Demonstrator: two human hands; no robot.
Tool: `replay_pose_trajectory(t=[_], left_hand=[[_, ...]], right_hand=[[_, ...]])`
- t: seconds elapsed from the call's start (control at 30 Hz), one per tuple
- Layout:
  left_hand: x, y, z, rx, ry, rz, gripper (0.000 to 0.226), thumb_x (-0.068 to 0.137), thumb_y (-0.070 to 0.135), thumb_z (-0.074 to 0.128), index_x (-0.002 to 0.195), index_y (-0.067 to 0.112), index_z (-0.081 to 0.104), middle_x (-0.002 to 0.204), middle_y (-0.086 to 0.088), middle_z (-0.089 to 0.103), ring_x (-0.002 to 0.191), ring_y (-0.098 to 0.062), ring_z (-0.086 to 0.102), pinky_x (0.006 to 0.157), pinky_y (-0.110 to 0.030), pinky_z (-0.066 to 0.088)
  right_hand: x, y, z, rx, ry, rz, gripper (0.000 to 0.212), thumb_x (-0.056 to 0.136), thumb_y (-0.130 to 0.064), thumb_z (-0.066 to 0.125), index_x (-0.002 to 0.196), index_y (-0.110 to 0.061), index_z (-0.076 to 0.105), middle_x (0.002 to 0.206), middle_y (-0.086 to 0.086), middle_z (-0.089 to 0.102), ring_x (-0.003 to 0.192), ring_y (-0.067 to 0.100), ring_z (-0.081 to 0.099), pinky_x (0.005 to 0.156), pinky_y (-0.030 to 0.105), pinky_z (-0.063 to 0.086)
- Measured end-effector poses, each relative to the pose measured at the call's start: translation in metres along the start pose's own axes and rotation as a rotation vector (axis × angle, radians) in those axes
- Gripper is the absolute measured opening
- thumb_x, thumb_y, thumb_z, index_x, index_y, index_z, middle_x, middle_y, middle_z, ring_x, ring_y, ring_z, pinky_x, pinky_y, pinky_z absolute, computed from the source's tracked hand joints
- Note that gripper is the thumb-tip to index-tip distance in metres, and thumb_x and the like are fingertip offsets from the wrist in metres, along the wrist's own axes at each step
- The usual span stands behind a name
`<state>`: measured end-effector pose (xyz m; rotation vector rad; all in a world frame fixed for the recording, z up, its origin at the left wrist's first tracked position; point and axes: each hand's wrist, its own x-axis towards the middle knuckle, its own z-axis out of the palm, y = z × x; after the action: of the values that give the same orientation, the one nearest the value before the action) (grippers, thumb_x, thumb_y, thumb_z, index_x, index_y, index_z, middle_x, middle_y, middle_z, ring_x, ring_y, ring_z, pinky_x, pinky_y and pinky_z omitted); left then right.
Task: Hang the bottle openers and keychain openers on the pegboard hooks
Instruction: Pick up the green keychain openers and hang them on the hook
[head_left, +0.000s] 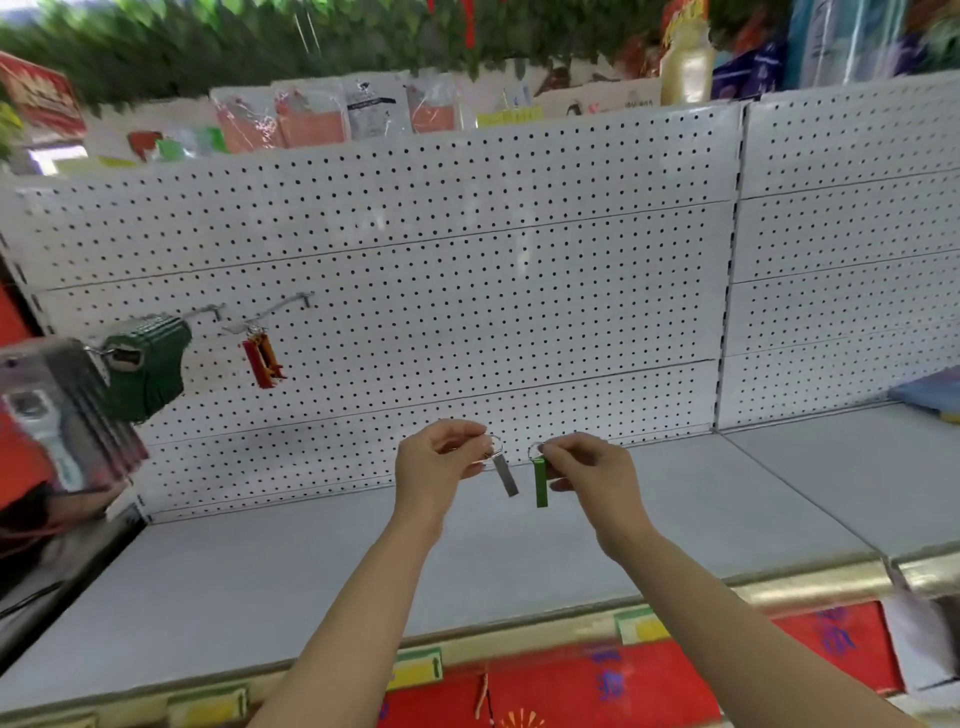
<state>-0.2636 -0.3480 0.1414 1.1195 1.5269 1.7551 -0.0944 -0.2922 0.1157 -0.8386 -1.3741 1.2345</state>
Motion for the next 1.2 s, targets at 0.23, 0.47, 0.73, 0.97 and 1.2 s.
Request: replay_pose_trajectory(t=[0.23,0.47,0.73,0.97,1.2], left_hand=[[-0.028,0.048,-0.053,-0.056,0.05,0.089,0.013,0.083,-0.001,0.074,0.089,0.01,0.075,0.084,-0.007,0.076,0.085,-0.022,0.073,0.072,-0.028,0.06],[-0.02,0.081,-0.114,-0.083,0.107,0.171,0.013,0.084,-0.001,0.073,0.093,0.008,0.074,0.089,-0.012,0.076,0.086,-0.023,0.073,0.072,-0.027,0.06],[0.014,0.099,-0.191,-0.058,0.132,0.188,0.012,0.084,0.003,0.074,0.095,0.009,0.075,0.092,-0.01,0.076,0.087,-0.024,0.074,0.073,-0.028,0.061],[0.053,0.116,-0.224,-0.102,0.153,0.253,0.01,0.084,0.006,0.076,0.092,0.012,0.074,0.095,-0.012,0.076,0.088,-0.024,0.073,0.071,-0.026,0.059],[0.088,0.116,-0.228,-0.078,0.188,0.202,0.014,0.081,0.005,0.078,0.089,0.015,0.074,0.094,-0.009,0.076,0.09,-0.025,0.073,0.075,-0.031,0.06]], right_hand=[[-0.034,-0.05,0.049,0.042,-0.06,-0.065,0.008,0.088,-0.009,0.068,0.082,-0.006,0.073,0.075,0.006,0.073,0.067,0.014,0.069,0.07,0.035,0.056],[-0.04,-0.087,0.116,0.061,-0.109,-0.138,0.008,0.086,-0.009,0.068,0.081,-0.004,0.073,0.077,0.011,0.073,0.067,0.017,0.068,0.062,0.029,0.056],[-0.04,-0.1,0.202,0.114,-0.096,-0.163,0.008,0.086,-0.01,0.069,0.083,-0.003,0.073,0.079,0.012,0.073,0.069,0.02,0.07,0.062,0.03,0.057],[-0.039,-0.104,0.245,0.132,-0.062,-0.169,0.007,0.086,-0.009,0.069,0.084,-0.004,0.074,0.075,0.009,0.072,0.066,0.016,0.068,0.061,0.029,0.057],[-0.027,-0.113,0.261,0.073,-0.097,-0.205,0.008,0.086,-0.01,0.069,0.081,-0.007,0.074,0.074,0.01,0.073,0.065,0.015,0.068,0.062,0.028,0.057]])
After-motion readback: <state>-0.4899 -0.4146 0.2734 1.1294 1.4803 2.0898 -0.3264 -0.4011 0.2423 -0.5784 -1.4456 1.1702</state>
